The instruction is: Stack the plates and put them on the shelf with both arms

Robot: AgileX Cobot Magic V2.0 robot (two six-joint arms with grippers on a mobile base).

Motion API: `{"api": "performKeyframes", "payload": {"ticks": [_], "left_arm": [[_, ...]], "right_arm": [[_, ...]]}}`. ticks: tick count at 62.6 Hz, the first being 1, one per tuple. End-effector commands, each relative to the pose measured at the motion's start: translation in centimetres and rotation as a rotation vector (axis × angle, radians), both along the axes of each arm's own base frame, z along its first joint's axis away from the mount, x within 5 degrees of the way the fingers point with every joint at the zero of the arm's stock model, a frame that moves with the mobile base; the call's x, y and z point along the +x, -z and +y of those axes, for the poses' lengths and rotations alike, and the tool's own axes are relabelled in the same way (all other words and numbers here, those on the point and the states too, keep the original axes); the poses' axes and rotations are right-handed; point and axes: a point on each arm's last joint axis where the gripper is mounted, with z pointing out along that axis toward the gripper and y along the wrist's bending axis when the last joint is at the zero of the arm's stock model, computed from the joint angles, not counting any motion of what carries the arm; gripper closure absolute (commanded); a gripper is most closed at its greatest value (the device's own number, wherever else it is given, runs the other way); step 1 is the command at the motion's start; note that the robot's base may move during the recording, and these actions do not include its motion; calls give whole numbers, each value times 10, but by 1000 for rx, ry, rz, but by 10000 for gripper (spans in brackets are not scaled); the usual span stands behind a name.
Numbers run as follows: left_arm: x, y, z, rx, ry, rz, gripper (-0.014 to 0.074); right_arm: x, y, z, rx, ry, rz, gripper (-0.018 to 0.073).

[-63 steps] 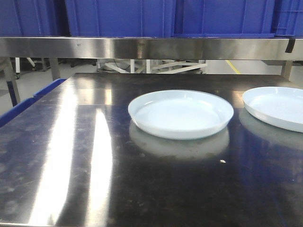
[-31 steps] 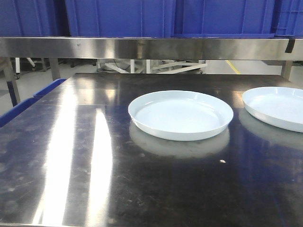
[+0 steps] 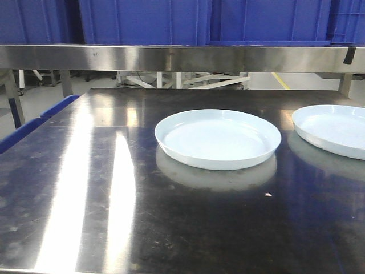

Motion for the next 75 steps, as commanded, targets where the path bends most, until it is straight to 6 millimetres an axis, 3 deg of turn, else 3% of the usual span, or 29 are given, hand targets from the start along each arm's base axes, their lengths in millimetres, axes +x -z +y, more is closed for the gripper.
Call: {"api": "performKeyframes", "payload": {"ticks": [1, 39, 60, 75], "left_arm": [[1, -16, 3, -16, -35, -131, 508], [2, -18, 4, -16, -42, -154, 510], [2, -17, 5, 179, -16, -181, 510], [2, -17, 5, 202, -13, -182, 510]], "right_arm": [[3, -18, -1, -3, 5, -106, 29], [3, -18, 0, -3, 4, -101, 29], [3, -18, 0, -3, 4, -97, 29], [3, -17, 0, -3, 3, -95, 29]]}}
